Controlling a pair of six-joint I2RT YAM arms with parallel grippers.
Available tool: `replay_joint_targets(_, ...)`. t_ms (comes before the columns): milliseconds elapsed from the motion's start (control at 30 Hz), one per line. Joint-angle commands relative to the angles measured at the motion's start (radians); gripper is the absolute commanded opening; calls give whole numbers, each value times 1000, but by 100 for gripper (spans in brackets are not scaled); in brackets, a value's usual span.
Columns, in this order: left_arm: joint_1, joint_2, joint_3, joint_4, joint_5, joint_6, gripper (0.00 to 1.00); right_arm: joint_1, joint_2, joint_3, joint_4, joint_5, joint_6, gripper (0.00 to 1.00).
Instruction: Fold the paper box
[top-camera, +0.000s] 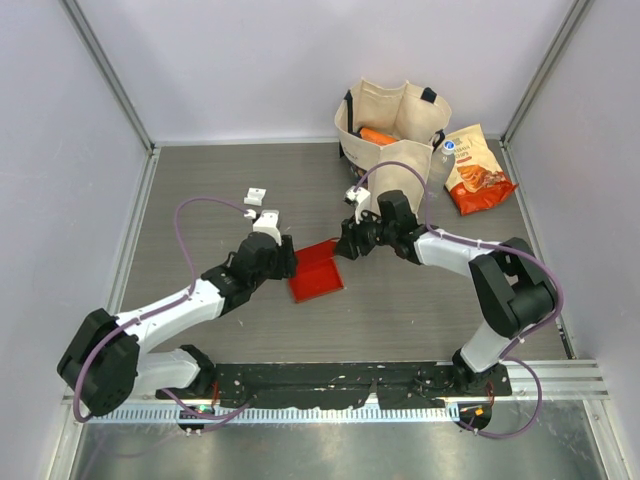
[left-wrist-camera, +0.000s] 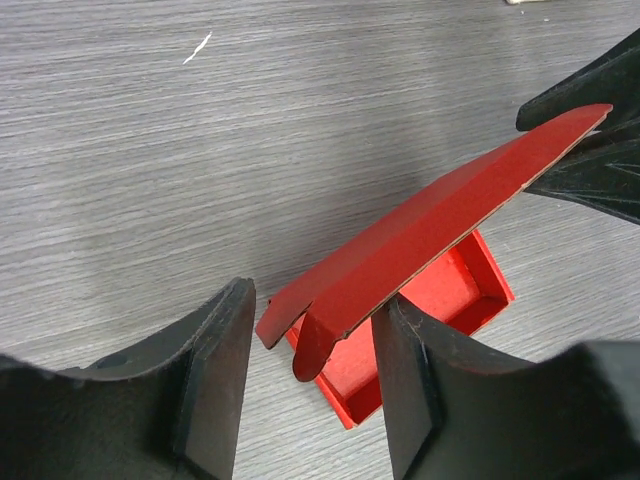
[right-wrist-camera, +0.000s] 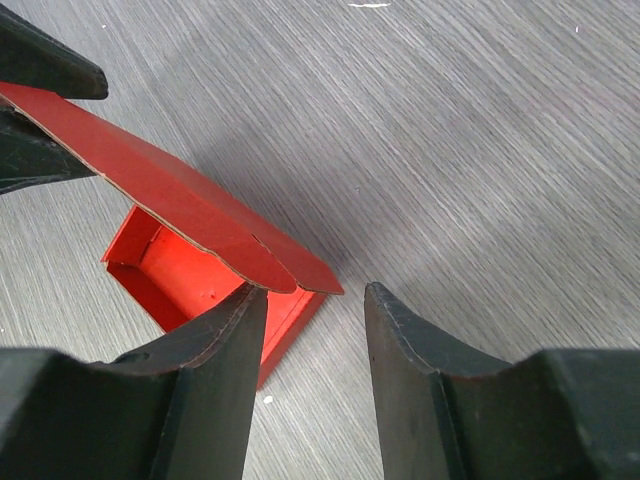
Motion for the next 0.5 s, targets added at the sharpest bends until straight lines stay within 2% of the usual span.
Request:
replay_joint_targets(0, 4, -3, 10, 44, 21, 9, 51, 0, 2, 36, 46, -32, -21, 48)
replay_joint_targets(100, 4, -16, 1, 40, 33, 4, 47, 0, 4, 27, 53, -42, -21, 44)
replay_joint_targets(233, 4, -30, -5, 23, 38, 0, 41, 0, 9, 22, 69, -52, -16, 43)
replay_joint_targets(467, 4, -44, -10, 0, 36, 0, 40, 0, 19, 38, 69, -59, -16, 42)
